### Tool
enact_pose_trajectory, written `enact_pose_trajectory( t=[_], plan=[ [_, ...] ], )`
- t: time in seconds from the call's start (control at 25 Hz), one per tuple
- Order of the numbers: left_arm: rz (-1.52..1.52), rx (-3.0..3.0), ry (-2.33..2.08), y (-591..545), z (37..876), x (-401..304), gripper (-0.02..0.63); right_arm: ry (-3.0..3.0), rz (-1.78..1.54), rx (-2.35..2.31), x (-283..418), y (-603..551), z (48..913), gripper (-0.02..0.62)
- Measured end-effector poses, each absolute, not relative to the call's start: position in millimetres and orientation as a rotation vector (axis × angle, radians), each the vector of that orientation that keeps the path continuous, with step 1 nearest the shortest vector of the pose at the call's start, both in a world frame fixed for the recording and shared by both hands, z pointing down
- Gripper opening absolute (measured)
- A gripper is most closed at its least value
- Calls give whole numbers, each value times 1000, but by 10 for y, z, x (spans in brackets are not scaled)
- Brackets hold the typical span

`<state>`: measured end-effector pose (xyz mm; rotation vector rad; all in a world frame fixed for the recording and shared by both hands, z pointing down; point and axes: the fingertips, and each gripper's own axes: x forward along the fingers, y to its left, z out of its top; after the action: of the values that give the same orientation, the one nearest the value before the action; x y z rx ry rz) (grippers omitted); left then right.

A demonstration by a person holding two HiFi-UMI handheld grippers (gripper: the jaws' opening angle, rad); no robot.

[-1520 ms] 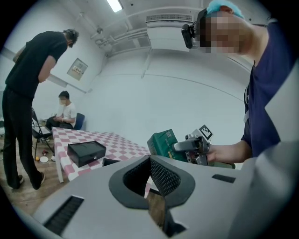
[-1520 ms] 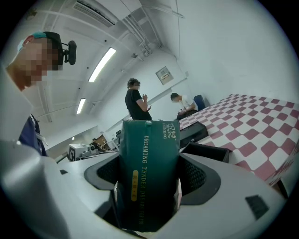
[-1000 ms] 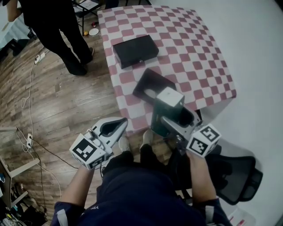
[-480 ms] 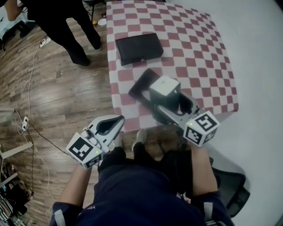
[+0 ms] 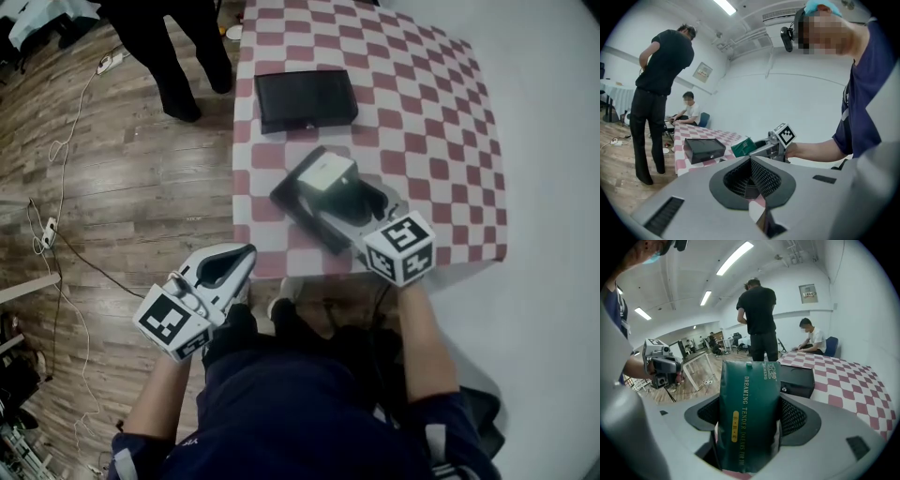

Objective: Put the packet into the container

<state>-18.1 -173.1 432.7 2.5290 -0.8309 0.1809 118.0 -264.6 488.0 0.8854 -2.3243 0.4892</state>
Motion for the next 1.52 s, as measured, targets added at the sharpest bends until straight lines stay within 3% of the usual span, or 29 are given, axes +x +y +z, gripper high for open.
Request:
enact_pose_trajectory(
  t=[1.0,1.52],
  plan=[
    [165,2459,-890,-1716,4538,-408,25,-1941,510,689,1035,-2568,6009,387],
    [161,2500,-863,-1754,4455,-344,25,-2041,518,792,1045,-2626,5706,387]
  ],
)
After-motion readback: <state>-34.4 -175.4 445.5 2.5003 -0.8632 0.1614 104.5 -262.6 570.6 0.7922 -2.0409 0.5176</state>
